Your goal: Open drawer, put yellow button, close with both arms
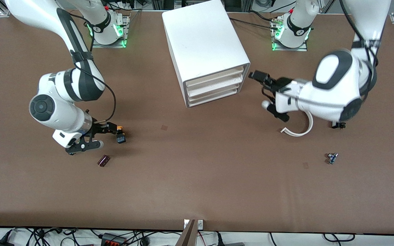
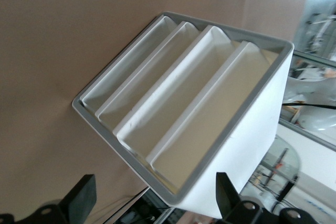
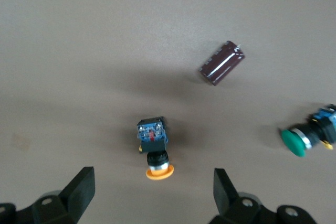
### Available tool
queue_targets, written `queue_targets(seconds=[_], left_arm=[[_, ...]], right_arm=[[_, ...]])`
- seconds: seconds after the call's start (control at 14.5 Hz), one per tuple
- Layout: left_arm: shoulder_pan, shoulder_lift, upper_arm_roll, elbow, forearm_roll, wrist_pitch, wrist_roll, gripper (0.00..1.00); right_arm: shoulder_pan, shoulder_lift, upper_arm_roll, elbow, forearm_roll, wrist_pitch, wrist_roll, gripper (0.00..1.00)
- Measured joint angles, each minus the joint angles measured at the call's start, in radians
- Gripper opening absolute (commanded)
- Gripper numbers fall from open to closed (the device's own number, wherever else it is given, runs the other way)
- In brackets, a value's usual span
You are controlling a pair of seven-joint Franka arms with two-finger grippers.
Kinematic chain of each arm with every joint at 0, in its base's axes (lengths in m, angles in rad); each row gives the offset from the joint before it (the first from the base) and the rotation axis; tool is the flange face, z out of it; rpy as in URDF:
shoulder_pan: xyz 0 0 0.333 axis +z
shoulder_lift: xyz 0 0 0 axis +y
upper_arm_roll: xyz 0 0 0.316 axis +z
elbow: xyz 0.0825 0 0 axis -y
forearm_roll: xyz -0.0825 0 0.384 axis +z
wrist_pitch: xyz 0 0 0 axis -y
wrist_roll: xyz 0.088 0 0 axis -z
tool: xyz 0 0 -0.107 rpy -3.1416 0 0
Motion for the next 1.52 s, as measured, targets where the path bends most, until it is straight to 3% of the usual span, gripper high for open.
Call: queue_targets(seconds=[0.21,0.35,0.62,0.83,0.9,1.04,1.17,1.38,1.52], left_arm=[[0.032,0.106,0.0,-0.025,-0.125,0.001,0.167,1.0],[0.023,0.121,-0.005,-0.076,-0.216,0.001,0.247,0.98],[0.0,0.115,-0.036,-0.144,-0.304,0.01,0.426,0.67],[-0.009,0.113,-0.093,-0.176,-0.305,0.054,0.514,0.62],[-0.013,0.113,-0.102,-0.191,-0.305,0.072,0.544,0.6],[-0.02,0.113,-0.108,-0.23,-0.305,0.09,0.604,0.53],[-0.028,0.113,-0.108,-0.256,-0.305,0.096,0.636,0.36],[-0.035,0.113,-0.109,-0.261,-0.305,0.098,0.644,0.1],[-0.035,0.112,-0.109,-0.261,-0.305,0.1,0.649,0.03]], right_arm=[[0.022,0.088,0.0,0.002,0.001,0.087,0.0,1.0],[0.031,0.14,0.0,0.004,0.001,0.117,0.001,1.0],[0.04,0.197,0.0,0.006,0.001,0.127,0.001,1.0],[0.04,0.206,-0.001,0.002,0.001,0.117,0.001,0.99],[0.04,0.206,-0.001,0.002,0.001,0.109,0.001,0.83],[0.04,0.206,-0.002,0.002,0.001,0.1,0.001,0.37],[0.04,0.205,-0.002,0.003,0.001,0.097,0.001,0.11],[0.04,0.199,-0.004,0.016,0.001,0.098,0.0,0.0],[0.041,0.182,-0.004,0.041,0.001,0.097,0.0,0.0]])
